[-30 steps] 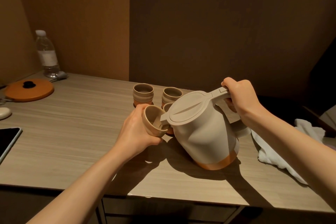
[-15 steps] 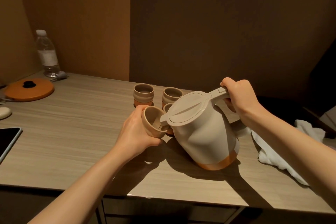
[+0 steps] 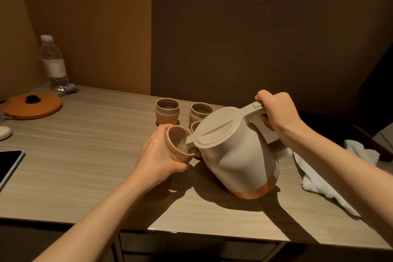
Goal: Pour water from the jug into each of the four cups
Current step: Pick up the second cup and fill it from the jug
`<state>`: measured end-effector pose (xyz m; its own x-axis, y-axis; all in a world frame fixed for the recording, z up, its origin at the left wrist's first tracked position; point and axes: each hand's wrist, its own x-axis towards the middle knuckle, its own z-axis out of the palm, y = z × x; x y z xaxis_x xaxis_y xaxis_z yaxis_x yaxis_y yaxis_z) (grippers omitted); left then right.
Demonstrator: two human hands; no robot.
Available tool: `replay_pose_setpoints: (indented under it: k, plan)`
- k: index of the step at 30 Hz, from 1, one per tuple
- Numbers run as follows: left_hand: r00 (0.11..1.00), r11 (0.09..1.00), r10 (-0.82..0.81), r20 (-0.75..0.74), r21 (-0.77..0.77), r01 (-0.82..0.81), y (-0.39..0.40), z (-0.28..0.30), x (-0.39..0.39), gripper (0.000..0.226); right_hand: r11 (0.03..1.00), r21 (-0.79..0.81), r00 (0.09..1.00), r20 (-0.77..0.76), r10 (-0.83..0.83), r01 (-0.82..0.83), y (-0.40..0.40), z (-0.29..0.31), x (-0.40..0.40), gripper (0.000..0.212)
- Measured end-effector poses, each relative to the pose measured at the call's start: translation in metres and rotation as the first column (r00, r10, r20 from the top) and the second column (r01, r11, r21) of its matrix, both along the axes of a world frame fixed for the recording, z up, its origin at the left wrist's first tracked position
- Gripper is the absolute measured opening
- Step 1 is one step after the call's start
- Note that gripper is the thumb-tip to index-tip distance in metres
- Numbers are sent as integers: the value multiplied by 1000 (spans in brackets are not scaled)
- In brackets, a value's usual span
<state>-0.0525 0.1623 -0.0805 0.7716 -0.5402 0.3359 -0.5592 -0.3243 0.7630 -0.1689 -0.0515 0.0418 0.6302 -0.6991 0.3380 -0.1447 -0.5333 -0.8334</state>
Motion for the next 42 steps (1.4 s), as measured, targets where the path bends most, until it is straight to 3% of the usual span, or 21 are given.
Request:
replay_pose_setpoints:
  k: [42]
  plan:
    - [999,1000,6,-32,-8,-6,6,-6,1,96,997,-74,998,-59,22,-27,11,4,3,43]
